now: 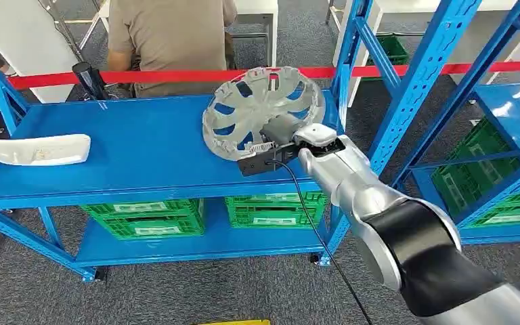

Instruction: Take the parts from the cabinet and place them on the table.

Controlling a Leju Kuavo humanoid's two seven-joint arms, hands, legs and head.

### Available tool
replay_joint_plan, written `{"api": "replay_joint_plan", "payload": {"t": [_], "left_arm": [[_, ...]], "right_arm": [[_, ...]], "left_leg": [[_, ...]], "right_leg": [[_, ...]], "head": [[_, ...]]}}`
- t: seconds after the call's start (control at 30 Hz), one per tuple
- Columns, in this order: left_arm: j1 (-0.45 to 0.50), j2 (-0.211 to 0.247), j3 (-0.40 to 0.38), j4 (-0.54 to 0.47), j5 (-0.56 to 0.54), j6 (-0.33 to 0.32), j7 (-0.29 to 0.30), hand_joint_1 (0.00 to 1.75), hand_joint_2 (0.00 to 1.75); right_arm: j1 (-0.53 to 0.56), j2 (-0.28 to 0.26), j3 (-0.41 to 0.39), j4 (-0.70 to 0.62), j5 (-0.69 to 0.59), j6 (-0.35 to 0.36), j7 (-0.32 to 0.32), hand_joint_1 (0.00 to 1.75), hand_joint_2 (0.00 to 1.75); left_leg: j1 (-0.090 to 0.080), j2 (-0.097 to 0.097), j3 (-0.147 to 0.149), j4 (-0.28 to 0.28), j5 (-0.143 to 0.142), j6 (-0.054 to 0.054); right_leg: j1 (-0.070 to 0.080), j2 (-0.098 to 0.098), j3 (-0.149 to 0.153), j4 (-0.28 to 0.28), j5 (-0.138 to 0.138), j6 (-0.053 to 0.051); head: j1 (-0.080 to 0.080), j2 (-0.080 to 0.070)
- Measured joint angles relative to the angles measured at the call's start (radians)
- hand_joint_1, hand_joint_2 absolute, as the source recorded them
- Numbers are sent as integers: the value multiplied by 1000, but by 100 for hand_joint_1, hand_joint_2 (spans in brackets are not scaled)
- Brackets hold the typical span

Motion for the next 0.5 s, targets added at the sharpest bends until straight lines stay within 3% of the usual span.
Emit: {"api": "replay_joint_plan", "payload": {"t": [0.5], "left_arm": [[-18,-11,-22,0,-10,0,1,0,175]], "right_arm": [[-61,-30,13,0,1,16,0,166,175]], "left_leg": [[0,1,0,0,0,0]], "right_leg": [[0,1,0,0,0,0]], "head": [[0,0]]}}
